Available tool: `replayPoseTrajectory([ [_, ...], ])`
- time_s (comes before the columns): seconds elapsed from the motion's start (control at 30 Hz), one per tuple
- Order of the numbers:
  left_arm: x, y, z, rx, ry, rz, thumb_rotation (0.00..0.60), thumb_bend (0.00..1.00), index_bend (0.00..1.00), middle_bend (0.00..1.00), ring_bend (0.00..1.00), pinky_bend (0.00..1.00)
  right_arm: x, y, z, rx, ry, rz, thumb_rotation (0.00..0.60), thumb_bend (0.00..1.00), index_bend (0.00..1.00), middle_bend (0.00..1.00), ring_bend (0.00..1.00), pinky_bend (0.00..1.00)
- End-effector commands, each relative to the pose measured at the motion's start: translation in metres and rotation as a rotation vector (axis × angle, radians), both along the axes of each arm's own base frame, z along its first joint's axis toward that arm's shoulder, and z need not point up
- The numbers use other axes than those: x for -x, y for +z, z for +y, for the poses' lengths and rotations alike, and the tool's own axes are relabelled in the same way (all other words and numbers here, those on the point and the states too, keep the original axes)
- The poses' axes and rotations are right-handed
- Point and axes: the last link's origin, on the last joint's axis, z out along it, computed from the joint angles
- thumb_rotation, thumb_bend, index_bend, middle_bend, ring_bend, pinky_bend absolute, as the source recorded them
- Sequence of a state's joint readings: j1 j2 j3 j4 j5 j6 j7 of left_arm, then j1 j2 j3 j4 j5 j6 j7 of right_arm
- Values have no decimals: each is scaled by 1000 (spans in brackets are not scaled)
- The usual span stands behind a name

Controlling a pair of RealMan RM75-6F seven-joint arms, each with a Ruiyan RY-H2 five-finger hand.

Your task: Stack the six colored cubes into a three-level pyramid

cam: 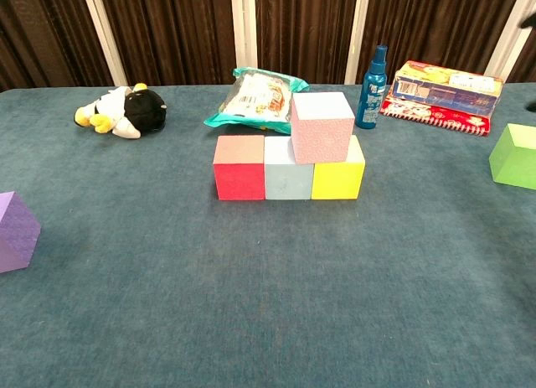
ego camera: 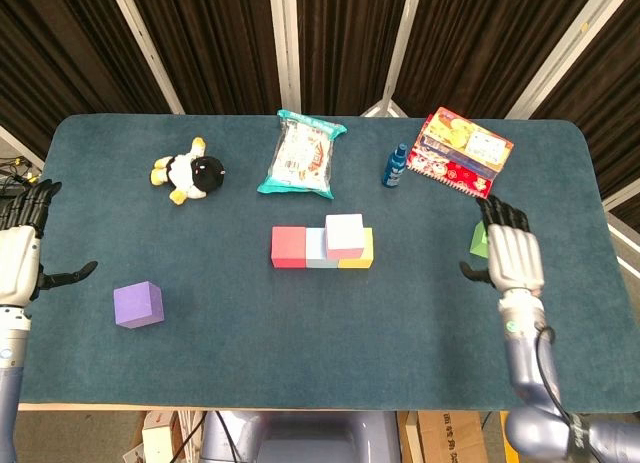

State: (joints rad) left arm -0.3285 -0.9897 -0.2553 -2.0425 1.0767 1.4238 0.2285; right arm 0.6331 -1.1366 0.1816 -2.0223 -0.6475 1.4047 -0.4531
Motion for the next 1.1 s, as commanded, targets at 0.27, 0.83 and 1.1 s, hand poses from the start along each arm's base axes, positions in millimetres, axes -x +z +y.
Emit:
replayPoseTrajectory([
  [0.27,11,-24,-11,86,49,65,600,87,0,20,0,29,56,9,23,69,-14,16,600,262,0,0,0,11],
  [0.83,30,-73,-41,326,203,168,600,80,0,171,0,33,60,14,17,103,-10,-86,600,263,0,0,0,11],
  [1.1,39,-88,-35,365,249,198,600,81,5,200,7,36,60,19,16,115,-8,-114,600,262,0,0,0,11],
])
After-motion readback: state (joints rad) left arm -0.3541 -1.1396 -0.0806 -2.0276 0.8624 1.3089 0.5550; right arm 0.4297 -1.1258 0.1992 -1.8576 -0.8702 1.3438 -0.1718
